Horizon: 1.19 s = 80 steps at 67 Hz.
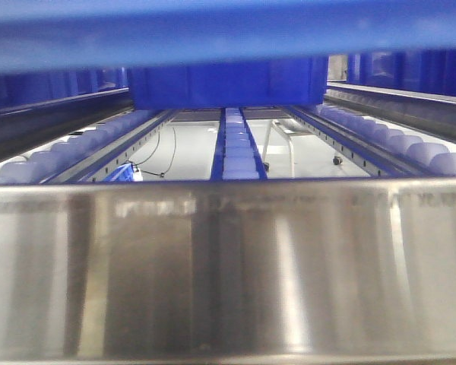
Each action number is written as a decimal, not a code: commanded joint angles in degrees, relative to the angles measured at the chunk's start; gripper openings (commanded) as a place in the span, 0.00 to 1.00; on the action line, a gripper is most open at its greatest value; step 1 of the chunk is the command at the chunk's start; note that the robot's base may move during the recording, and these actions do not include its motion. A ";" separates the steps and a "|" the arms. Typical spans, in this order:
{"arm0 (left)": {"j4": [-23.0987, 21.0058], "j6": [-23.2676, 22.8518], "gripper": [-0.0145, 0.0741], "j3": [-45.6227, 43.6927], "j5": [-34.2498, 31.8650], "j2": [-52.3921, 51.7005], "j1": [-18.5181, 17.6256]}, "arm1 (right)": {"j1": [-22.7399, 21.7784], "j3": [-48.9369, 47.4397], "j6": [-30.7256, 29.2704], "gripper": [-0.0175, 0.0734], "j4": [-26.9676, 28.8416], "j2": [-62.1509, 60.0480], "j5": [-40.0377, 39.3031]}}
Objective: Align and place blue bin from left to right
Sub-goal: 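Push the held blue bin onto the rack's roller lane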
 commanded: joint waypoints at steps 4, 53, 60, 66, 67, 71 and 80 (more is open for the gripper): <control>1.14 0.18 0.04 -0.67 -3.82 -0.79 -0.86 | -0.10 -0.53 1.97 0.12 -1.88 -0.41 -4.11; 1.14 0.18 0.04 -0.67 -3.82 -0.79 -0.86 | -0.10 -0.53 1.97 0.12 -1.88 -0.41 -4.11; 1.14 0.18 0.04 -0.67 -3.82 -0.79 -0.86 | -0.10 -0.53 1.97 0.12 -1.88 -0.41 -4.11; 1.14 0.18 0.04 -0.67 -3.82 -0.79 -0.86 | -0.10 -0.53 1.97 0.12 -1.88 -0.41 -4.11; 1.14 0.18 0.04 -0.67 -3.82 -0.79 -0.86 | -0.10 -0.53 1.97 0.12 -1.88 -0.41 -4.11; 1.14 0.18 0.04 -0.67 -3.82 -0.79 -0.86 | -0.10 -0.53 1.97 0.12 -1.88 -0.41 -4.11; 1.14 0.18 0.04 -0.67 -3.82 -0.79 -0.86 | -0.10 -0.53 1.97 0.12 -1.88 -0.41 -4.11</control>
